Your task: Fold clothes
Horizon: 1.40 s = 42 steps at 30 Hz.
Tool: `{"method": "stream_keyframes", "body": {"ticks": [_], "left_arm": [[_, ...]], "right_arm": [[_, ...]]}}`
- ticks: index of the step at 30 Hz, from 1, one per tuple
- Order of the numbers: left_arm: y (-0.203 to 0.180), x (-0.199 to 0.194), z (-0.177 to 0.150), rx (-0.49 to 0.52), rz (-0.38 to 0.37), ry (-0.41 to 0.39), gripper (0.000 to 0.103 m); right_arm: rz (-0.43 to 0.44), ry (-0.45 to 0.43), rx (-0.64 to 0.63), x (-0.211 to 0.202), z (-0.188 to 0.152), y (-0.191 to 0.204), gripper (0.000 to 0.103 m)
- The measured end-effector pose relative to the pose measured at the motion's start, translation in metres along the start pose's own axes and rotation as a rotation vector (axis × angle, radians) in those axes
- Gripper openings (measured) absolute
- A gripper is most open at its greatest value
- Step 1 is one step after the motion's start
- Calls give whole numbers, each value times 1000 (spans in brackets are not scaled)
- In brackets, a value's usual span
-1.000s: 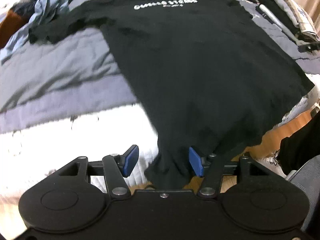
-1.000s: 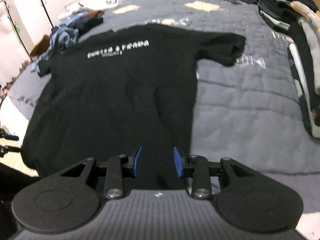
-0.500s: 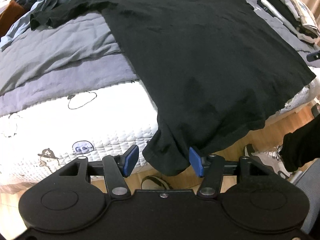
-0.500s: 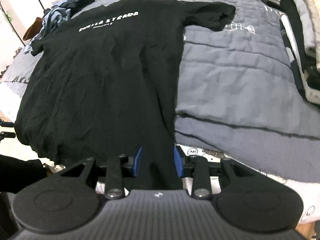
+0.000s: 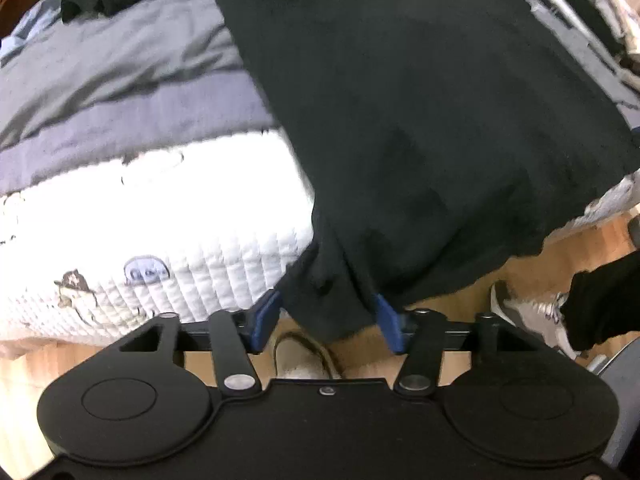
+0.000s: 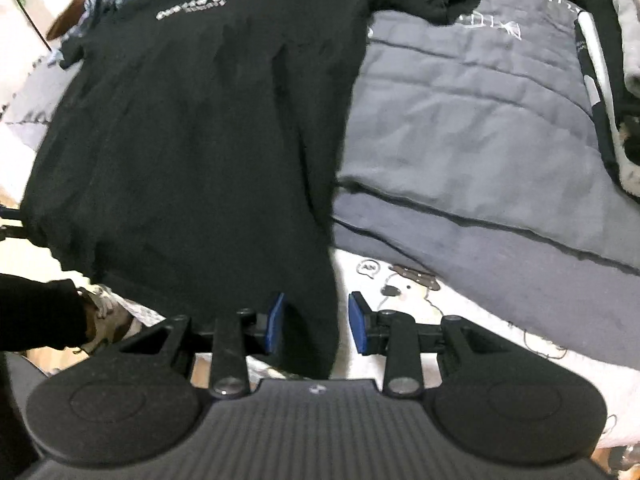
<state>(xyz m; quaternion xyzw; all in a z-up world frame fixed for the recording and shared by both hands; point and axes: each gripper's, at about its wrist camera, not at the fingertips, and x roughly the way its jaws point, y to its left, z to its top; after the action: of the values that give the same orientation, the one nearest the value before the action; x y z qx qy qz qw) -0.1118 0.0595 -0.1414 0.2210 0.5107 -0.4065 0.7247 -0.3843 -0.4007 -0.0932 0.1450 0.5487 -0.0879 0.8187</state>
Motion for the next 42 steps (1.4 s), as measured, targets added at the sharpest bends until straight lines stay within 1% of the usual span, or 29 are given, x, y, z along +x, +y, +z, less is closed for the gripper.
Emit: {"method": "stream_keyframes", "body": {"ticks": [2,4,6,8,10,11,14,15,18,21,22,24,26,28,33,36,38,42], "left_arm": [[0,3,0,2,2,21,41],[-1,4,1,5,-3,21,39],[-2,4,2,5,-15,22,31],[-1,4,2,3,-35,24,14],[0,2,3,-6,-83,16,8],[2,-3,3,-18,-111,-1,5],[6,-16,5,-56,-195,-52,4],[9,-23,5,-76,-225,-87,4],[25,-42,13,-174,-299,-197,4],[40,-59,20,-251,-341,-306,4],[37,-60,25,-267,-342,-333,3],[45,-68,36,-297,-349,-385,3],[47,-69,45,-312,-341,-414,2],[49,-67,56,-313,-336,-423,2],[54,-57,75,-330,-319,-448,2],[60,-60,86,-368,-296,-498,2],[67,-61,94,-412,-271,-529,2],[80,-59,113,-466,-240,-573,2]], "right_arm": [[15,30,-3,6,0,-2,34],[33,56,2,10,0,-3,34],[48,77,0,14,-1,-2,34],[72,101,3,19,-2,0,33],[125,109,19,21,-4,1,18],[161,100,37,20,-4,1,14],[231,31,84,7,-3,-1,10],[254,7,100,2,-3,-2,10],[323,-107,173,-20,-1,-8,10],[379,-237,262,-39,3,-17,10],[391,-276,290,-44,5,-20,10],[401,-341,339,-49,13,-26,10],[406,-394,388,-51,25,-31,9],[418,-433,433,-47,37,-39,9],[435,-486,509,-31,64,-44,9],[429,-503,531,-26,78,-46,9],[420,-518,545,-23,88,-49,9],[413,-552,582,-14,109,-53,9]]}}
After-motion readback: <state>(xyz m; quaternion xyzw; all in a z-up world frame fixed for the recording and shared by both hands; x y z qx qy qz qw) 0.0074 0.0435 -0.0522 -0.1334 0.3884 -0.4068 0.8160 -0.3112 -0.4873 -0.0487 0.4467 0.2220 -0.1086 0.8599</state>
